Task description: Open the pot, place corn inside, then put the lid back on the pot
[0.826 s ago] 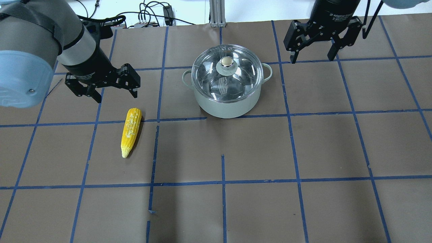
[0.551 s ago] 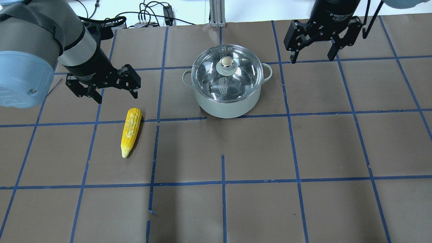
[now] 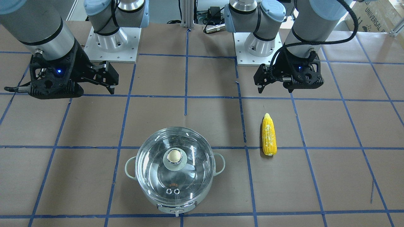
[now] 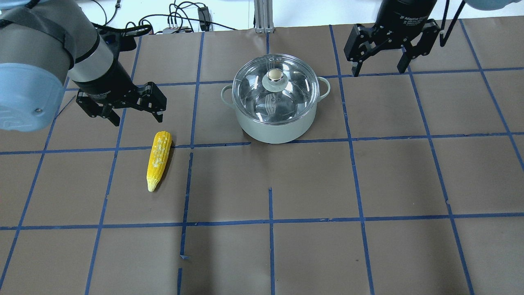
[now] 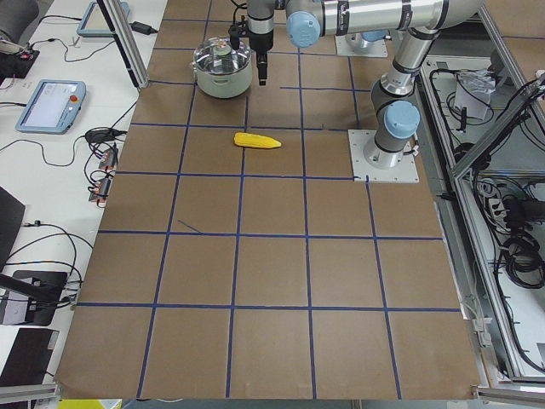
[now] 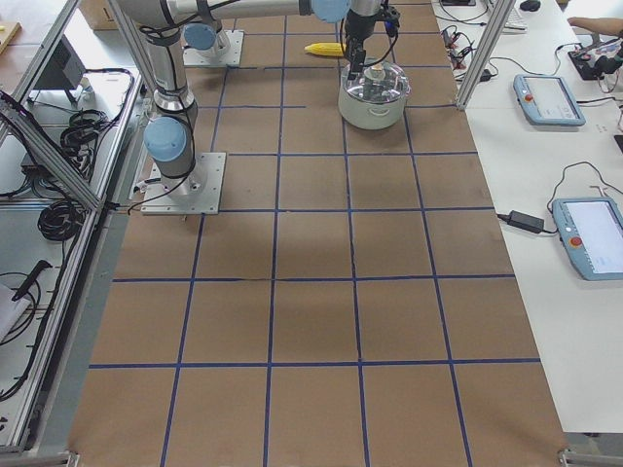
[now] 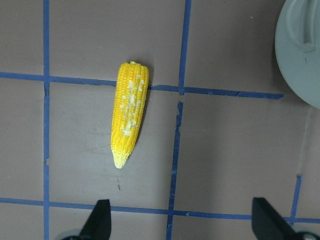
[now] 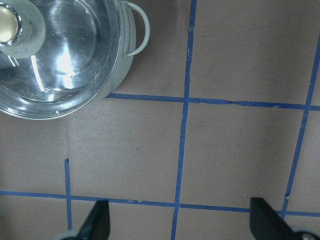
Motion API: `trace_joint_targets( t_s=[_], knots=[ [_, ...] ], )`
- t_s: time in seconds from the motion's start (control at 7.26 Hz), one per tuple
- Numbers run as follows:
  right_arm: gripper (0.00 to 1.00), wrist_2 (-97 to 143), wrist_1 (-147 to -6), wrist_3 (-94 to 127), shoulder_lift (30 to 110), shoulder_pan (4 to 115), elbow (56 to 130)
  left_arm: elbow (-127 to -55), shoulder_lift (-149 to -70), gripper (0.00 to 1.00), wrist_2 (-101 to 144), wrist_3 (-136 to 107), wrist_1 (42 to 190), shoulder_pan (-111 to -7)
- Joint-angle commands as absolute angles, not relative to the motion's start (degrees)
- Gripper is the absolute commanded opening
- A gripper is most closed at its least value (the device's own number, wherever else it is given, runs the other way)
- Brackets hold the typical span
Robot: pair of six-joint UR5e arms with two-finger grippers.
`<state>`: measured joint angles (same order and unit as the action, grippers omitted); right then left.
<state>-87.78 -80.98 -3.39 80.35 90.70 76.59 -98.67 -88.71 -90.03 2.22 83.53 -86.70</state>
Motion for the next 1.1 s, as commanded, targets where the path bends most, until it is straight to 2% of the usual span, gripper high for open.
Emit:
trace_joint_targets(
  t_s=[0.0,0.41,0.55,0.69,0.96],
  knots=[
    [1.00,-87.71,-81.12,-3.60,80.33,90.79,76.12,-101.93,-90.95,1.00,-89.74,8.33,78.70,-83.26],
    [1.00,-87.63,-82.09,-3.52,80.24,89.83,76.64,-117.36,-95.96,1.00,-89.91,20.87,51.27,-82.00],
    [1.00,-84.58,-82.26,-3.17,78.07,90.26,76.21,-121.08,-98.67,1.00,-89.83,22.74,41.67,-80.87],
    [1.00,-82.64,-87.31,1.27,73.96,92.70,74.37,-121.72,-100.62,1.00,-89.56,23.20,40.18,-80.08],
    [1.00,-87.43,-89.30,5.69,66.31,98.24,68.24,-121.99,-102.30,0.90,-90.08,26.61,39.64,-79.89]
  ],
)
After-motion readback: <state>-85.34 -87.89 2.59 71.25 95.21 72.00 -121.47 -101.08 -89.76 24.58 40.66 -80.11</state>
